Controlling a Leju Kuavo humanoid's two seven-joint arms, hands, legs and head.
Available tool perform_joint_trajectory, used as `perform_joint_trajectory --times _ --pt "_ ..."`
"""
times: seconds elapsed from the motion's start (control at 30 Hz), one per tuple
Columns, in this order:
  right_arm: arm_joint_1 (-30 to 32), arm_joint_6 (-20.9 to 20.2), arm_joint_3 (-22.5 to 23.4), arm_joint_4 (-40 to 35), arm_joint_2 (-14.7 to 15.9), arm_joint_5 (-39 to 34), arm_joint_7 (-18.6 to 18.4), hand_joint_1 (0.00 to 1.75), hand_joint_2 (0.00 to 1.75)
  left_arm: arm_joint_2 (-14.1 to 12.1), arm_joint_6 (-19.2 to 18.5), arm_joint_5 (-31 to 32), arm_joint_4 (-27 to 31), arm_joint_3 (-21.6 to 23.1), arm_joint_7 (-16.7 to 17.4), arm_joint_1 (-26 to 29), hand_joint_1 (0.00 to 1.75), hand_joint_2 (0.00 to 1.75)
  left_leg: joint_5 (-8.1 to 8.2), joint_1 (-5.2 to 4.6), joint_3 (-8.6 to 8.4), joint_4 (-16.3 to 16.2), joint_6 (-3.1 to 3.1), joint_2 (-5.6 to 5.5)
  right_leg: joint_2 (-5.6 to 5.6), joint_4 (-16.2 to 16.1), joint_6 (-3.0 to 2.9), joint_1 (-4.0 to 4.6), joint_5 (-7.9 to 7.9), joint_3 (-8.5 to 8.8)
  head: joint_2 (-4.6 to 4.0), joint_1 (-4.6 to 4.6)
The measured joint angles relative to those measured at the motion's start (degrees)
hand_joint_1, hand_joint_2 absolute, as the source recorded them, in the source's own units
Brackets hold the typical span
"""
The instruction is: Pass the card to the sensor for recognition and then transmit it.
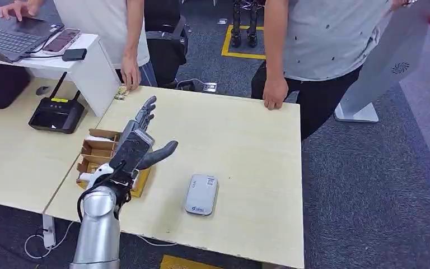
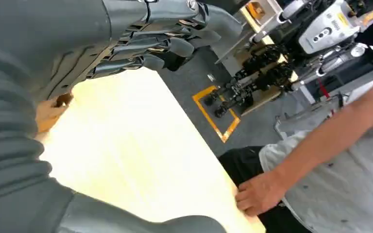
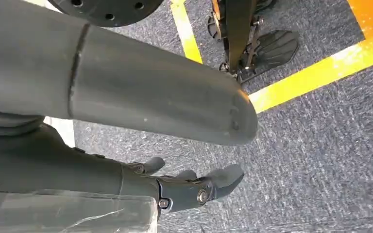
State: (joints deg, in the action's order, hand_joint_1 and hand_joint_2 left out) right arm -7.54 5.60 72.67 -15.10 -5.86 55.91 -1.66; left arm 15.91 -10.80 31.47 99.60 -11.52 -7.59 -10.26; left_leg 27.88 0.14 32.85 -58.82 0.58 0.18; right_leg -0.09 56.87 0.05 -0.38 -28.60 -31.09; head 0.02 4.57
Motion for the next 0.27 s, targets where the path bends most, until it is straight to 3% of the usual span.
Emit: perform_joint_trajectory --times 0.27 --pt "0.0 0.22 0.28 0.0 0.0 0.02 -0.22 0.0 0.0 0.79 1.24 -2.58 1.22 2.88 -1.05 1.84 0.0 1.75 0.01 0.0 0.02 0.0 0.0 -0.01 -0.02 0.0 0.0 0.0 0.0 0.0 0.0 0.02"
